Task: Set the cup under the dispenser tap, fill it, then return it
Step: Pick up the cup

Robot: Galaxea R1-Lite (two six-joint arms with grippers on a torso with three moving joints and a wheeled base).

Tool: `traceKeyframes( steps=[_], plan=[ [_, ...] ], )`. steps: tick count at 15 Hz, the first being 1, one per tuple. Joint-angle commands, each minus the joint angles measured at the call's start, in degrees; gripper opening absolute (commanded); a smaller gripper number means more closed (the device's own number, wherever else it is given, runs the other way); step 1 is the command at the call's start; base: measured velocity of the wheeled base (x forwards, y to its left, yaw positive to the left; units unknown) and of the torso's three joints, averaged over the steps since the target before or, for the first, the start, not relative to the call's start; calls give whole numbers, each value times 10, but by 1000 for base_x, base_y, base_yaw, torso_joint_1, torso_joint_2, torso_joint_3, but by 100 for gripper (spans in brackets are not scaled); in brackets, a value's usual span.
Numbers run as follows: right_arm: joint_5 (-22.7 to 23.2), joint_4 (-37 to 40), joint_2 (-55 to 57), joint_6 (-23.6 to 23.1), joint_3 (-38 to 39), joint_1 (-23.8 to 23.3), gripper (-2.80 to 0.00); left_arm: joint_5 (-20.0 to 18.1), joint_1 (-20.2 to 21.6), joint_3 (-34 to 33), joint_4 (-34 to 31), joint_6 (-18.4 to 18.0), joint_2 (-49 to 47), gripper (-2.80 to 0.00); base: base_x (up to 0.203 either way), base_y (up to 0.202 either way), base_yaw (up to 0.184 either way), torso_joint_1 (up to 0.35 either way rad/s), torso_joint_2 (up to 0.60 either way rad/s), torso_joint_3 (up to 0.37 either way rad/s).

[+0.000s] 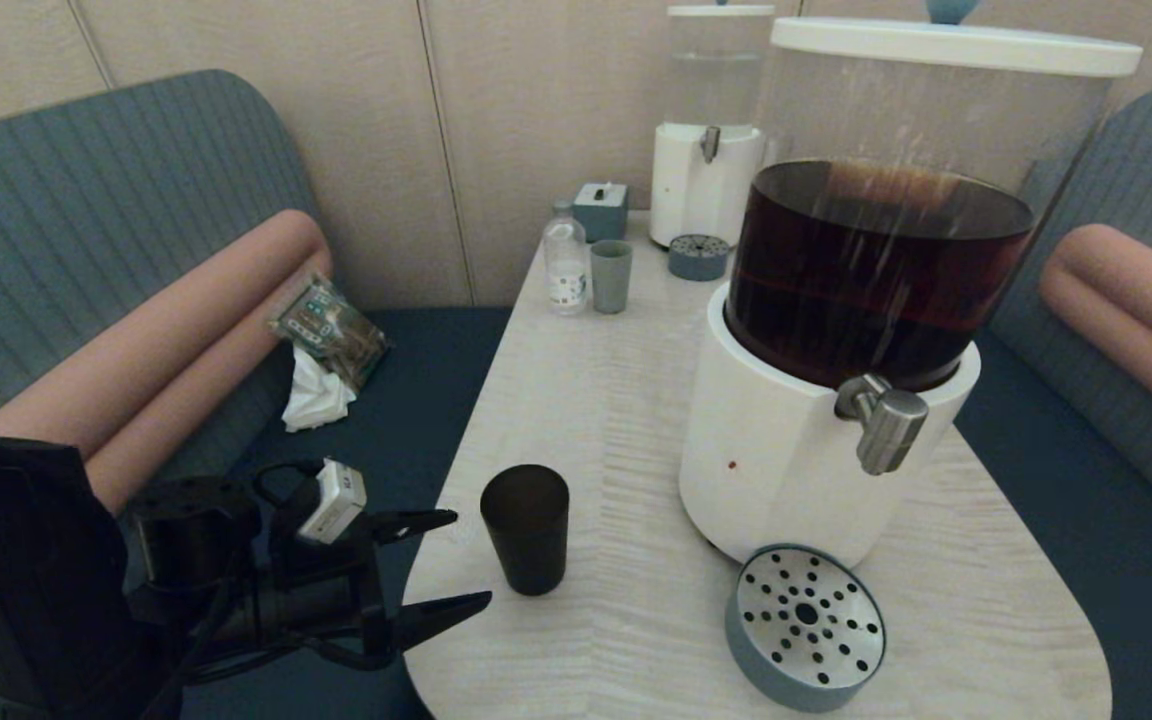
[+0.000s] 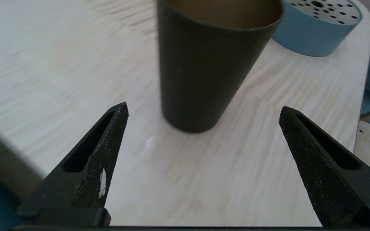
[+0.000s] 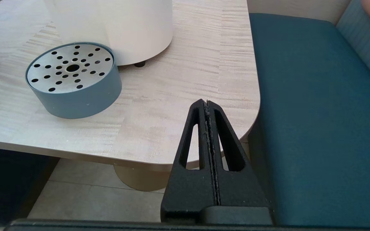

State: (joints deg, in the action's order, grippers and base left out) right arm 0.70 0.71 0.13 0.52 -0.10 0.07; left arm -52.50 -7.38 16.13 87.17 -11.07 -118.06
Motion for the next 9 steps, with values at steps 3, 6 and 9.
traceKeyframes(
  steps=[3,6,9],
  plan=[
    [0,0,0,0,0,0,-280,9,-35,29,5,1,-8,0,0,0,0,0,0,0],
    [0,0,0,3,0,0,-280,15,-42,51,5,3,-28,0,0,0,0,0,0,0],
    [0,0,0,3,0,0,-280,27,-42,76,5,4,-50,0,0,0,0,0,0,0]
  ],
)
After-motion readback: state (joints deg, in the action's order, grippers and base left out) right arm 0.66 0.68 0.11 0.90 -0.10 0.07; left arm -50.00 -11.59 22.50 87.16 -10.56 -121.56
